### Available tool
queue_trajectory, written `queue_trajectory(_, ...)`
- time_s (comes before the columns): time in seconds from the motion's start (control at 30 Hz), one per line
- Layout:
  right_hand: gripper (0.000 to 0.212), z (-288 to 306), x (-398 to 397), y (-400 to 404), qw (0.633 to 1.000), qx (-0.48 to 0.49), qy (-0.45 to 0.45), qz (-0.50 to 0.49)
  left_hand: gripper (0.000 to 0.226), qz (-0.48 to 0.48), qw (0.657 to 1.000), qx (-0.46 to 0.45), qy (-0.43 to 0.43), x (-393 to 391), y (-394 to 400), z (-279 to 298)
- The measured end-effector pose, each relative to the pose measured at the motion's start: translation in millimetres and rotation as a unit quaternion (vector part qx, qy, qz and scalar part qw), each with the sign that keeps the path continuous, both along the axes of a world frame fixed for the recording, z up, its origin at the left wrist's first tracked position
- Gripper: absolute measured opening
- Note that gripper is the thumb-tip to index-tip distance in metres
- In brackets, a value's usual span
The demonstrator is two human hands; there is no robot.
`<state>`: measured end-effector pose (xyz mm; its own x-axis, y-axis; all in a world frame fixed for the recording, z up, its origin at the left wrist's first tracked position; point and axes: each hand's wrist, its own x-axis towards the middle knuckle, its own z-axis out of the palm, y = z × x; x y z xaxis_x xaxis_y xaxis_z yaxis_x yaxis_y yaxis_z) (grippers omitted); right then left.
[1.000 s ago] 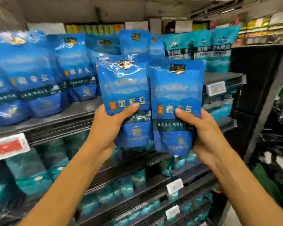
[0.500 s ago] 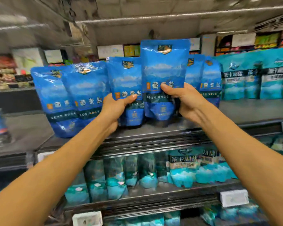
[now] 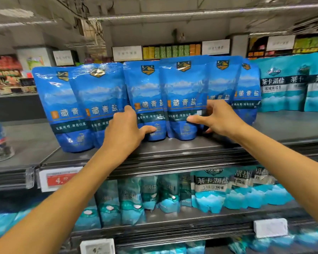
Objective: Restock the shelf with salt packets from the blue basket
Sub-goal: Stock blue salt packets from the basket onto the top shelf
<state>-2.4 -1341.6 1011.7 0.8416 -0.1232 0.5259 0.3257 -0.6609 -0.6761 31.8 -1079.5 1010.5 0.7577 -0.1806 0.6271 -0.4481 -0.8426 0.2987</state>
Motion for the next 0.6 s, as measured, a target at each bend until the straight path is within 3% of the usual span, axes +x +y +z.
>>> queue_trajectory(0.1, 0.029, 4, 2, 3, 0.994, -0.078, -0.001, -0.077, 0.065, 0.027, 0.999, 0.041, -0.015, -1, 4, 5)
queue_trajectory(0.2, 0.055, 4, 2, 7, 0.969, -0.178, 0.007, -0.174, 0.068, 0.042, 0.995, 0.081, -0.039, -6, 3, 6)
queue_trajectory(0.3, 0.068, 2, -1, 12, 0.948, -0.231, 0.009, -0.219, 0.070, 0.054, 0.993, 0.100, -0.040, -10, 3, 6)
queue_trajectory(0.43, 0.069, -1, -5, 18, 0.947, -0.238, 0.022, -0.215, 0.059, 0.029, 0.995, 0.072, -0.070, -18, 6, 2)
queue_trajectory(0.6, 0.055, -8, -27, 32, 0.985, -0.125, -0.014, -0.119, 0.041, -0.041, 0.996, -0.028, -0.072, -33, 17, -6)
